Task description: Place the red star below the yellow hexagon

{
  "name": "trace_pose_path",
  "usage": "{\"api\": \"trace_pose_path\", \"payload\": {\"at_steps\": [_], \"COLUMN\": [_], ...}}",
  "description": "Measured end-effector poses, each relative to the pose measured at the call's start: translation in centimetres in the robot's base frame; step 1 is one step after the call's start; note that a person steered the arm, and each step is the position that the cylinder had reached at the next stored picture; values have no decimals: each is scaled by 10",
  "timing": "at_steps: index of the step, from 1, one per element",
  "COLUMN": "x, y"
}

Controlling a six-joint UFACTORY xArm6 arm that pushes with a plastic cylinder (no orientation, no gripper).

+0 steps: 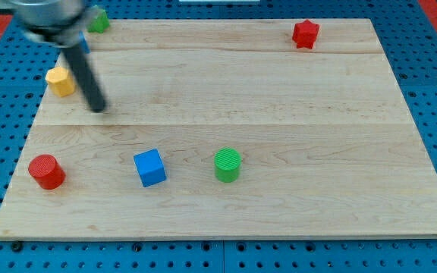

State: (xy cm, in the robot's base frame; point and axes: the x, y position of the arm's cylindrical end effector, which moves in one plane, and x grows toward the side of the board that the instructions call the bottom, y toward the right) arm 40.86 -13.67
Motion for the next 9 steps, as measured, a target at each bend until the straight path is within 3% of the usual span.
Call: {"api": "trace_pose_path", "payload": {"at_steps": [2,3,4,5,6,8,9], "x": [-46,-131,-197,-188,-88,-138,-100], "y": [279,383,377,256,192,201,271]}}
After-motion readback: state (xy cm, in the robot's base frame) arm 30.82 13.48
